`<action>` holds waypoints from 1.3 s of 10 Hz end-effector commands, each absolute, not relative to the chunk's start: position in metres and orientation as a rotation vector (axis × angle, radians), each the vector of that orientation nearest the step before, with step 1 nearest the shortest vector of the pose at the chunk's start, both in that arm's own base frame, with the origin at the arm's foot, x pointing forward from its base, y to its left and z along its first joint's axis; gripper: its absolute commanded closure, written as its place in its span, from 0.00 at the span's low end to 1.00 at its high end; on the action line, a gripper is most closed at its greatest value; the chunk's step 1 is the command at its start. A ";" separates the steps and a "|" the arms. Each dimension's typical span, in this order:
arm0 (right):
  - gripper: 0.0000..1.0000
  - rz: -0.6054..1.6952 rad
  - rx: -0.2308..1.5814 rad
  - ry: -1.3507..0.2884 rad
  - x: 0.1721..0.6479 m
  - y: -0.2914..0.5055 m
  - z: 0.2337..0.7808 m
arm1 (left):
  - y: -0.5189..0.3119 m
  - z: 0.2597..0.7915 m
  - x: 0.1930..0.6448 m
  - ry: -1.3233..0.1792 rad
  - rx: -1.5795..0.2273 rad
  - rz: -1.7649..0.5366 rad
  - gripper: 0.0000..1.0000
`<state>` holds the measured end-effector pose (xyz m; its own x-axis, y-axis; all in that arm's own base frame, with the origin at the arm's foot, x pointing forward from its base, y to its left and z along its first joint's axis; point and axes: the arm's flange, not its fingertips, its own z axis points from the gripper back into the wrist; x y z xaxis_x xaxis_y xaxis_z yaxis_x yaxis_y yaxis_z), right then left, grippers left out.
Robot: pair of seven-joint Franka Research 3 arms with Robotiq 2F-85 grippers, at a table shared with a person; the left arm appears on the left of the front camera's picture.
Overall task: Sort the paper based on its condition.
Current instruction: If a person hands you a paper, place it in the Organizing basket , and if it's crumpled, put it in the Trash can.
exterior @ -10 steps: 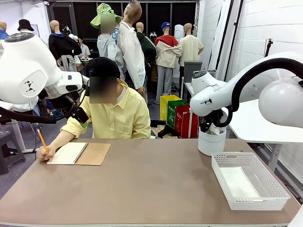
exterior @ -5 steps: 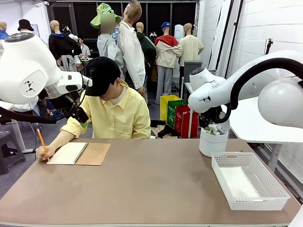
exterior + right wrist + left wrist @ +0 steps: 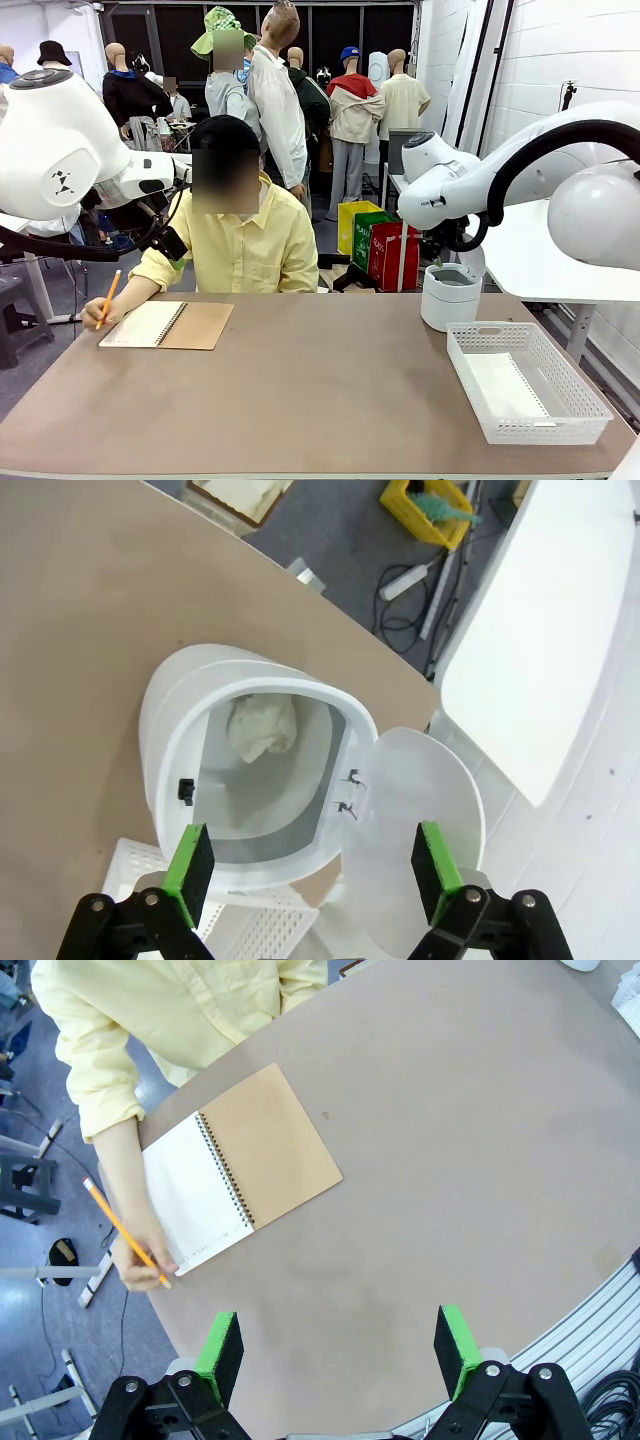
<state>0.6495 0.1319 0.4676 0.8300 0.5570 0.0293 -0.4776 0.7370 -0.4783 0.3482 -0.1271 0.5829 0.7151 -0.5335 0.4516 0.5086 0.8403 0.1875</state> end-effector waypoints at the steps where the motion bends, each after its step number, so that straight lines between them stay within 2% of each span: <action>1: 0.00 0.584 -0.468 -0.184 0.646 0.137 0.474 | -0.126 0.583 0.348 -0.521 0.049 -0.580 0.00; 5: 0.00 0.633 -0.398 -0.176 0.644 0.155 0.485 | -0.126 0.583 0.348 -0.521 0.049 -0.580 0.00; 6: 0.00 0.589 -0.455 -0.196 0.644 0.146 0.479 | -0.126 0.583 0.348 -0.521 0.049 -0.580 0.00; 13: 0.00 0.589 -0.455 -0.196 0.644 0.146 0.479 | -0.126 0.583 0.348 -0.521 0.049 -0.580 0.00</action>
<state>0.6435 0.1477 0.4801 0.8132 0.5797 0.0516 -0.4972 0.7380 -0.4562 0.3482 -0.1271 0.5829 0.7151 -0.5335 0.4517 0.5086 0.8403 0.1875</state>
